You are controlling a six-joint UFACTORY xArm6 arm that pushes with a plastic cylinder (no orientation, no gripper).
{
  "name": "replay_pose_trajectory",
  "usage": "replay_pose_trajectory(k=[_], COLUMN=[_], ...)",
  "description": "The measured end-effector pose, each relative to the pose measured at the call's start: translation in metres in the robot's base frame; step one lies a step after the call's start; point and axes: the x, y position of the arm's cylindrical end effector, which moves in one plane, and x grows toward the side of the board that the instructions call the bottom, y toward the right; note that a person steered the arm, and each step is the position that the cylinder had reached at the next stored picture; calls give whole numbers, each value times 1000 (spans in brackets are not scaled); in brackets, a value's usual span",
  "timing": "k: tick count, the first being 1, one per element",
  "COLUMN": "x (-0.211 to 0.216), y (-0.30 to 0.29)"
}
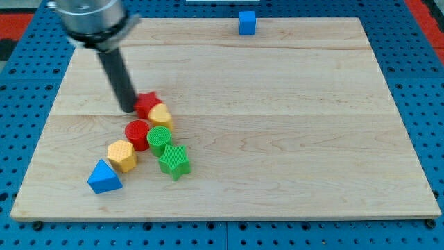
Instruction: Push the red star to the center of the board
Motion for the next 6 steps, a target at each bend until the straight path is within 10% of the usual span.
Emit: replay_pose_trajectory(k=[3, 6], x=[53, 3], y=[25, 67])
